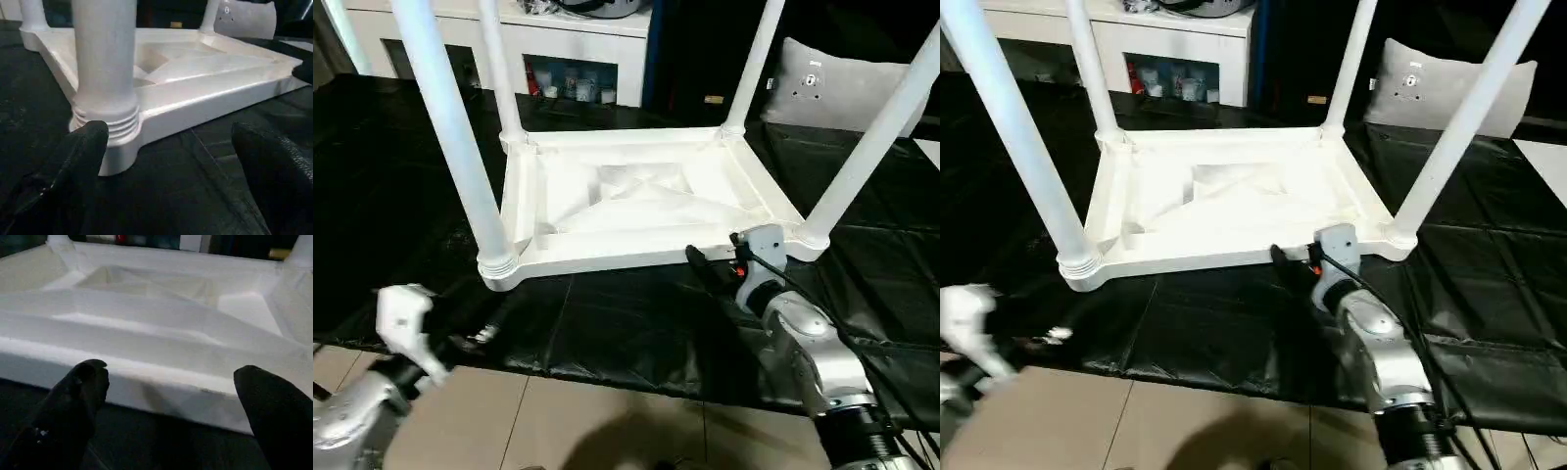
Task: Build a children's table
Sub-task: Rotate table base
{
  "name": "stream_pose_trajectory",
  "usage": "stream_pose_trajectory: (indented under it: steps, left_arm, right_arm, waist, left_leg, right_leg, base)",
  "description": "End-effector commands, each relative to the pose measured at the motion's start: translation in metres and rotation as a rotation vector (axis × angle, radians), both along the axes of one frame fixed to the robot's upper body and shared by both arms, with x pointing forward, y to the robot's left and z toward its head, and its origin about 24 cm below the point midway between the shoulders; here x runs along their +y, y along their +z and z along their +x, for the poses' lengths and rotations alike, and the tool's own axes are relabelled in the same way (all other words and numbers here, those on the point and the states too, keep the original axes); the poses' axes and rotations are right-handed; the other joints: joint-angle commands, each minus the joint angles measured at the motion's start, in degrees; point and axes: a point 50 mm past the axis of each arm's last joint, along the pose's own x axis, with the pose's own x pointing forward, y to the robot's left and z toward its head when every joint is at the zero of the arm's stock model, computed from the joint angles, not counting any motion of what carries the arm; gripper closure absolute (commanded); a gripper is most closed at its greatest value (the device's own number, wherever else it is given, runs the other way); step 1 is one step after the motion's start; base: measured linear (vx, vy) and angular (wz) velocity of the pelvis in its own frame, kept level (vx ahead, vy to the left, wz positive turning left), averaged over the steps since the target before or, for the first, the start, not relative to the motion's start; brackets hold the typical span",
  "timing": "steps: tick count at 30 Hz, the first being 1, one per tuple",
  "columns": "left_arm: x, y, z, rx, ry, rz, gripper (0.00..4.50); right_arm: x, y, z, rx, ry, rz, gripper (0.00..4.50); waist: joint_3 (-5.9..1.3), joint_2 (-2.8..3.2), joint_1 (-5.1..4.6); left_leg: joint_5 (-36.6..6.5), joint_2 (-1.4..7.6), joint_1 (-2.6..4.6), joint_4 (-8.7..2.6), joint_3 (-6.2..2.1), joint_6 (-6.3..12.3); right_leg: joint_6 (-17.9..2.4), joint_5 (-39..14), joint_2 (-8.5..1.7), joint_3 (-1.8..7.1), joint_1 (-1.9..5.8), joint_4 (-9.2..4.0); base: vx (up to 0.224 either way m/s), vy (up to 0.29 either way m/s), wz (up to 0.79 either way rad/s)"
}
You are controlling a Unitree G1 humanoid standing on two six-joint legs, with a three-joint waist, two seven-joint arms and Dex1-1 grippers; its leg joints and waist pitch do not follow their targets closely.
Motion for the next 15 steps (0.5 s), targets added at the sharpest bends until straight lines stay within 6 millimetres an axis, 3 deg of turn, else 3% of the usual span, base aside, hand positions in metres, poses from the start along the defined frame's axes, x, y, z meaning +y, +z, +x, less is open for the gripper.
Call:
stream_pose_trajectory:
  steps: [1, 3, 4, 5, 8, 10, 12, 13, 15]
  left_arm:
    - [0.011, 0.004, 0.001, -0.010, 0.033, 0.010, 0.08]
    - [0.015, 0.008, 0.009, -0.029, 0.047, 0.022, 0.08]
    - [0.015, 0.011, 0.015, -0.043, 0.047, 0.030, 0.08]
    - [0.016, 0.013, 0.020, -0.053, 0.046, 0.036, 0.08]
    - [0.011, 0.023, 0.048, -0.096, 0.018, 0.046, 0.08]
    - [0.009, 0.026, 0.058, -0.109, 0.010, 0.041, 0.08]
    - [0.005, 0.034, 0.074, -0.131, -0.010, 0.033, 0.08]
    - [0.002, 0.038, 0.082, -0.140, -0.033, 0.027, 0.08]
    - [-0.006, 0.043, 0.093, -0.149, -0.087, 0.016, 0.08]
  right_arm:
    - [-0.007, -0.001, 0.000, 0.026, -0.030, -0.035, 0.00]
    - [-0.012, -0.005, 0.001, 0.054, -0.061, -0.059, 0.00]
    - [-0.015, -0.007, 0.001, 0.068, -0.077, -0.070, 0.00]
    - [-0.016, -0.009, 0.001, 0.078, -0.088, -0.078, 0.00]
    - [-0.025, -0.017, 0.005, 0.136, -0.156, -0.100, 0.00]
    - [-0.029, -0.019, 0.007, 0.155, -0.181, -0.111, 0.00]
    - [-0.036, -0.021, 0.011, 0.175, -0.214, -0.126, 0.00]
    - [-0.040, -0.020, 0.015, 0.181, -0.225, -0.132, 0.00]
    - [-0.044, -0.020, 0.020, 0.188, -0.232, -0.137, 0.00]
  waist:
    - [-2.35, 0.61, -0.23]
    - [-2.63, 0.42, -0.20]
    - [-2.66, 0.60, -0.01]
    - [-2.73, 0.34, 0.01]
    - [-3.00, 0.90, 0.33]
    - [-3.11, 0.55, 0.29]
    - [-3.41, 0.66, 0.18]
    - [-3.62, 0.16, 0.08]
    - [-3.77, 0.23, 0.18]
  left_leg:
    - [-19.79, -1.06, -0.29, -4.68, 0.95, 1.81]
    - [-18.89, -0.91, -0.39, -4.69, 0.96, 1.78]
    - [-18.18, -0.94, -0.12, -4.70, 1.03, 1.72]
    - [-17.93, -0.89, 0.01, -4.62, 1.12, 1.77]
    - [-15.55, -0.81, 0.16, -4.71, 1.12, 1.02]
    - [-14.77, -0.91, -0.29, -4.76, 0.98, 0.53]
    - [-12.84, -0.99, -0.16, -4.44, 1.15, 0.28]
    - [-11.09, -1.07, -0.38, -4.27, 1.22, 0.32]
    - [-9.18, -1.23, -0.42, -4.04, 1.32, 0.39]
  right_leg:
    - [-0.20, -30.25, -1.35, 1.81, 2.65, -6.04]
    - [-0.78, -28.58, -1.47, 1.94, 2.87, -5.82]
    - [-1.15, -27.33, -1.33, 2.01, 2.70, -5.73]
    - [-1.47, -26.44, -1.32, 2.09, 2.62, -5.71]
    - [-4.35, -19.82, -1.35, 2.31, 2.95, -4.74]
    - [-5.09, -18.48, -1.59, 2.39, 3.69, -4.37]
    - [-6.13, -16.16, -1.75, 2.61, 3.76, -4.07]
    - [-6.87, -14.10, -1.76, 2.69, 4.11, -3.69]
    - [-7.70, -12.53, -1.79, 2.80, 4.20, -3.32]
  base:
    - [0.000, 0.000, 0.00]
    - [0.000, 0.000, 0.00]
    - [0.000, 0.000, 0.00]
    - [0.000, 0.000, 0.00]
    - [0.000, 0.000, 0.00]
    - [0.000, 0.000, 0.00]
    - [0.000, 0.000, 0.00]
    - [0.000, 0.000, 0.00]
    - [0.000, 0.000, 0.00]
